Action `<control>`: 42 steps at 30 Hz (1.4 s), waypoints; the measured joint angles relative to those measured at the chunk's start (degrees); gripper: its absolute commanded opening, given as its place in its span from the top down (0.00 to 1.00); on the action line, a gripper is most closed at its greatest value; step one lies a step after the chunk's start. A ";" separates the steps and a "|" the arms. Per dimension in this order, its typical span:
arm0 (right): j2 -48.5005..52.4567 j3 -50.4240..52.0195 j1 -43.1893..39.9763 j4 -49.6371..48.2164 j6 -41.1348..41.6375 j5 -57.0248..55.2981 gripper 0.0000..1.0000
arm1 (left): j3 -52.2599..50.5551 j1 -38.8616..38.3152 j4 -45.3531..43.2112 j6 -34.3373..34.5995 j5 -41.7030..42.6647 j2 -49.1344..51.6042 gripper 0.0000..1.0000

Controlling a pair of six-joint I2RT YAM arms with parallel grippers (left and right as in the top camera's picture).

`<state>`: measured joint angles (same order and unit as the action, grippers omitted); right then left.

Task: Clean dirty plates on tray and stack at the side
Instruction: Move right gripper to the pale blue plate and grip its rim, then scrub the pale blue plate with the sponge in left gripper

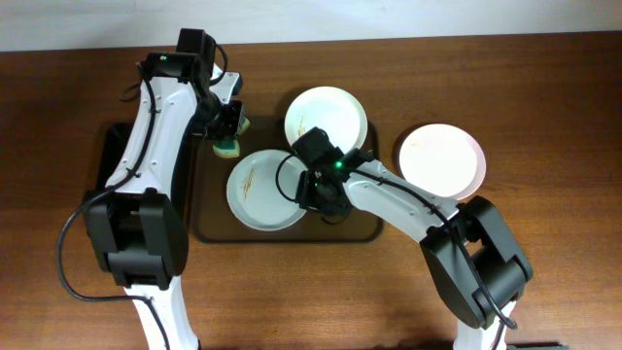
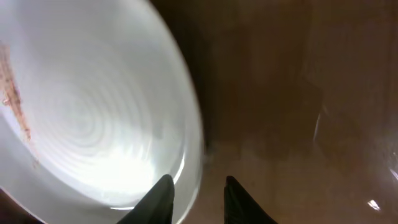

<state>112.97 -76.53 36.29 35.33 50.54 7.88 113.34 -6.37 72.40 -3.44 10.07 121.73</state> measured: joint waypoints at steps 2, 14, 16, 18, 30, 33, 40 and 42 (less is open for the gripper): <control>0.04 0.02 0.00 -0.79 -1.16 -1.36 0.72 | 0.00 0.00 0.24 0.00 0.02 0.00 0.99; 3.74 -0.09 -0.11 -8.37 -4.28 -3.10 0.96 | -0.04 0.00 0.46 -3.74 0.35 0.00 0.99; 3.74 -0.26 -0.11 -7.10 -4.24 -2.19 0.96 | -1.14 0.00 0.13 -6.05 0.46 0.00 0.99; 3.74 -0.37 -0.11 -6.62 -4.26 -1.40 0.96 | -4.50 0.00 -1.51 -7.37 0.48 0.00 0.99; 3.98 -0.42 -0.15 -7.30 -4.24 -0.55 0.96 | -27.85 0.07 -24.30 -6.91 5.88 -0.44 0.99; 4.00 -0.42 -0.26 -7.30 -4.24 -0.50 0.96 | -29.16 0.46 -26.14 -5.99 10.82 -0.76 0.99; 4.02 -0.42 -0.26 -7.61 -4.24 -0.31 0.96 | -30.62 -0.11 -23.37 -4.83 16.55 -0.35 0.99; 4.11 -0.42 -0.26 -7.65 -4.24 -0.31 0.96 | -30.16 -0.33 -23.17 -0.90 8.00 -1.33 0.99</control>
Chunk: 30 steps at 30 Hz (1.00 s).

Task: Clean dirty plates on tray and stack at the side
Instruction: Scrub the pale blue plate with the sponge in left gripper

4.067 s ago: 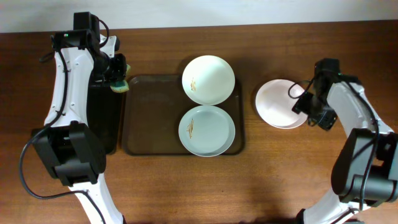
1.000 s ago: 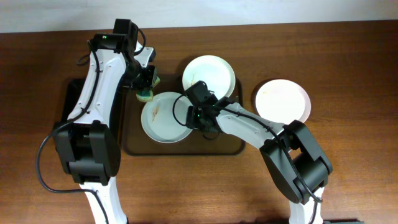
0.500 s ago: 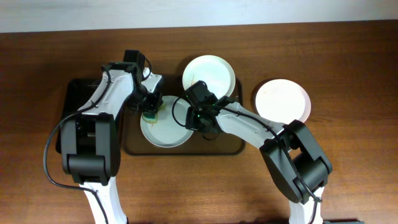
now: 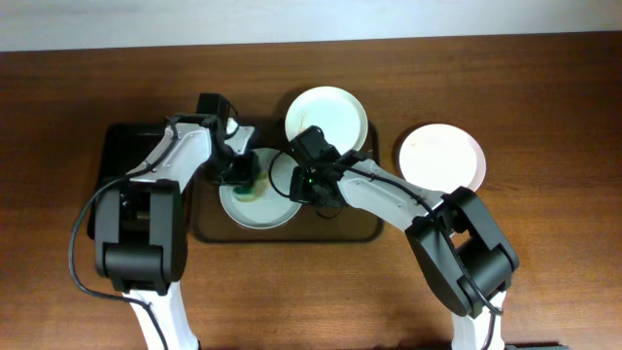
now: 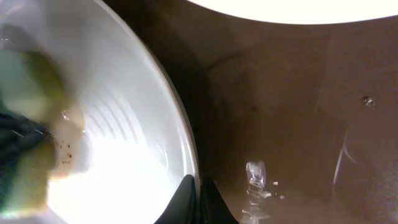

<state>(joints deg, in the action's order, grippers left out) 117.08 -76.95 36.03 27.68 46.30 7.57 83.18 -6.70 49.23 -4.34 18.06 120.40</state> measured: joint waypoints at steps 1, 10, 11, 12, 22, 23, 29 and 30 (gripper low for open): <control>0.00 0.00 0.00 0.00 0.00 0.00 0.96 | 0.31 0.02 -0.50 2.82 -7.21 -0.66 0.99; 0.35 -0.52 -0.07 -0.44 0.24 0.17 0.96 | 0.26 -1.75 -6.36 3.21 -12.22 -0.83 0.99; 0.35 -0.52 -0.11 -0.44 0.26 0.02 0.96 | 0.31 -1.75 -4.26 0.90 -7.78 -0.83 0.99; 0.37 -0.52 -0.11 -0.37 0.24 -0.04 0.96 | 0.28 -1.81 -2.51 -0.96 -3.82 -0.81 0.99; 0.35 -0.52 -0.11 -0.35 0.20 -0.20 0.96 | -0.02 -5.88 -1.22 -6.84 2.54 0.13 0.99; 0.37 -0.52 -0.11 -0.33 0.22 -0.20 0.96 | -0.02 -6.67 -0.63 -7.02 2.49 0.13 0.99; 0.35 -0.52 -0.11 -0.39 0.15 -0.22 0.96 | 0.22 -9.01 -3.61 -6.32 -11.23 -0.70 0.99; 0.35 -0.52 -0.11 -0.42 0.17 -0.20 0.96 | 0.31 -9.27 -7.74 -4.33 -18.38 -0.79 0.99</control>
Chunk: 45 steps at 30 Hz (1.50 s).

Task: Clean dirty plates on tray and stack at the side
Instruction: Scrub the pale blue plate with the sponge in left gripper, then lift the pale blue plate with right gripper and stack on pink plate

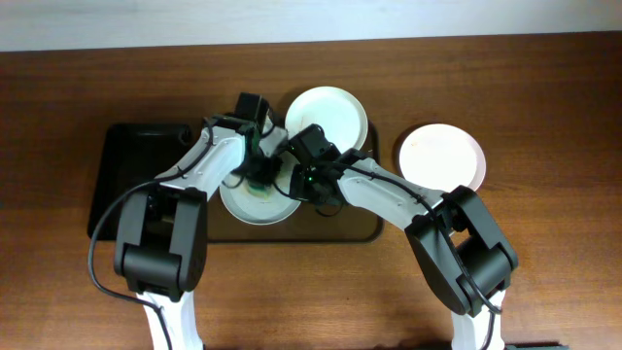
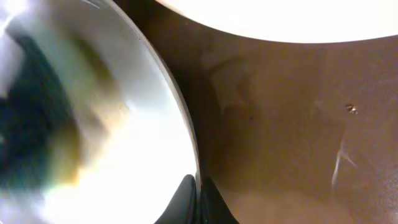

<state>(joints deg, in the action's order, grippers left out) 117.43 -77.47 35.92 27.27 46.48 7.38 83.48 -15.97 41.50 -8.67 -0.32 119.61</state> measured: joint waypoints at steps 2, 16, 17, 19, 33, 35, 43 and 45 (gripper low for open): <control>0.02 0.00 0.00 -0.09 -0.04 0.00 0.96 | -0.33 0.20 -4.55 2.49 -11.28 0.31 0.99; 0.04 -0.11 0.11 -0.33 -0.68 0.87 0.96 | 0.00 1.36 13.92 6.01 -8.35 -0.15 0.99; 0.02 -0.11 0.11 -0.31 -0.70 0.90 0.96 | 0.00 1.66 13.49 4.98 -3.10 -0.26 0.99; 0.02 -0.11 0.11 0.00 -0.85 0.70 0.96 | -0.02 1.73 11.34 3.89 5.22 -0.37 0.99; 0.07 -0.09 0.00 -0.13 -0.37 0.13 0.96 | 0.24 0.09 6.43 14.78 -14.62 0.07 0.99; 0.07 -0.09 0.00 0.15 -0.63 1.11 0.96 | 3.32 0.59 13.51 14.71 -10.56 1.03 0.99; 0.20 -5.92 0.00 16.87 -7.02 1.64 0.96 | 29.40 8.81 25.81 12.52 5.25 2.75 0.99; -0.20 -10.73 0.00 24.37 -10.32 -1.51 0.96 | 29.53 12.24 26.01 12.52 5.75 2.75 0.99</control>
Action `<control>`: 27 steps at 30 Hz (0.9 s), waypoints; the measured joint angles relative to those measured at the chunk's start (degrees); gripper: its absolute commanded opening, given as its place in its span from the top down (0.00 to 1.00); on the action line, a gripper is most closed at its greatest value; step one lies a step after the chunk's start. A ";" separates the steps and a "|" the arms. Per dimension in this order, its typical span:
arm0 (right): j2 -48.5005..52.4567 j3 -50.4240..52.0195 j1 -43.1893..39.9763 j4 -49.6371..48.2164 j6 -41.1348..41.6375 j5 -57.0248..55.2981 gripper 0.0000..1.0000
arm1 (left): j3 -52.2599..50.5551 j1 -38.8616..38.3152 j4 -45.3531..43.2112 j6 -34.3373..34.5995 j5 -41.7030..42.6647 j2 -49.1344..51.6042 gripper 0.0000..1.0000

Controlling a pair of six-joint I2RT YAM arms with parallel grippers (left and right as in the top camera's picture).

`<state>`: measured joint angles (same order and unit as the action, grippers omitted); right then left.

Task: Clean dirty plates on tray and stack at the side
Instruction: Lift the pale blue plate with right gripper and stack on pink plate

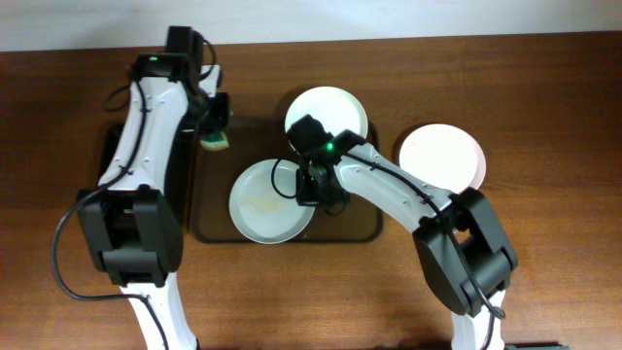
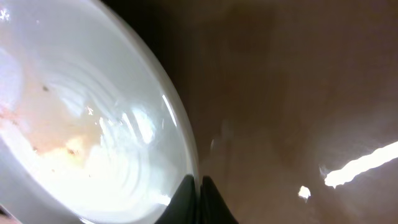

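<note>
A brown tray (image 1: pixel 358 226) holds two white plates. The near plate (image 1: pixel 270 202) carries a faint brownish smear; my right gripper (image 1: pixel 309 187) is shut on its right rim, seen close in the right wrist view as rim (image 2: pixel 186 149) pinched between the fingers (image 2: pixel 184 198). The far plate (image 1: pixel 326 115) lies at the tray's back edge. My left gripper (image 1: pixel 216 124) is shut on a yellow-green sponge (image 1: pixel 215 142), above the tray's back left corner.
A pinkish-white plate (image 1: pixel 442 158) rests on the wooden table right of the tray. A black tray (image 1: pixel 109 160) lies on the left, mostly under the left arm.
My left gripper has moved with the sponge from the near plate to the tray's back left corner. The near plate sits a little nearer the front; a faint smear shows on it.
My left gripper held the sponge at the tray's left while my right gripper stood open at the near plate's rim. Then the right was shut on that rim and the sponge lay on the plate, at two moments. Now the sponge is away from the plate.
</note>
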<state>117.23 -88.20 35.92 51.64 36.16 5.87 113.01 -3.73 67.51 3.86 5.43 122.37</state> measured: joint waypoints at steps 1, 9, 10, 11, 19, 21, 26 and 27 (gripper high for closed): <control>-0.15 -1.70 0.00 2.62 -0.98 -1.57 0.96 | 0.00 0.81 0.07 -0.02 0.00 0.00 0.99; -1.11 -10.43 0.02 16.96 -6.47 -18.23 0.96 | 0.00 2.10 0.24 -0.17 0.39 0.00 0.99; -1.11 -11.19 0.02 18.58 -6.58 -19.96 0.96 | 0.00 2.10 0.22 -0.17 0.39 0.00 0.99; -1.16 -12.68 0.04 20.37 -6.67 -22.43 0.96 | 0.00 2.10 0.22 -0.17 0.39 0.00 0.99; -1.57 -25.46 6.03 30.80 -6.84 -42.01 0.96 | 0.00 1.92 0.24 -0.17 0.42 0.00 0.99; -1.57 -26.16 9.18 33.53 -6.12 -48.50 0.96 | 0.00 1.86 0.24 -0.17 0.42 0.02 0.99; -1.57 -26.45 16.61 43.28 3.61 -67.19 0.96 | 0.00 1.81 0.66 -0.20 0.42 1.99 0.99; -1.57 -26.49 17.55 44.65 5.57 -69.83 0.96 | 0.00 1.81 0.76 -0.20 0.42 2.75 0.99</control>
<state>115.66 -114.69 53.47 96.29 41.74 -63.96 113.01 -1.91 68.27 3.66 5.85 125.12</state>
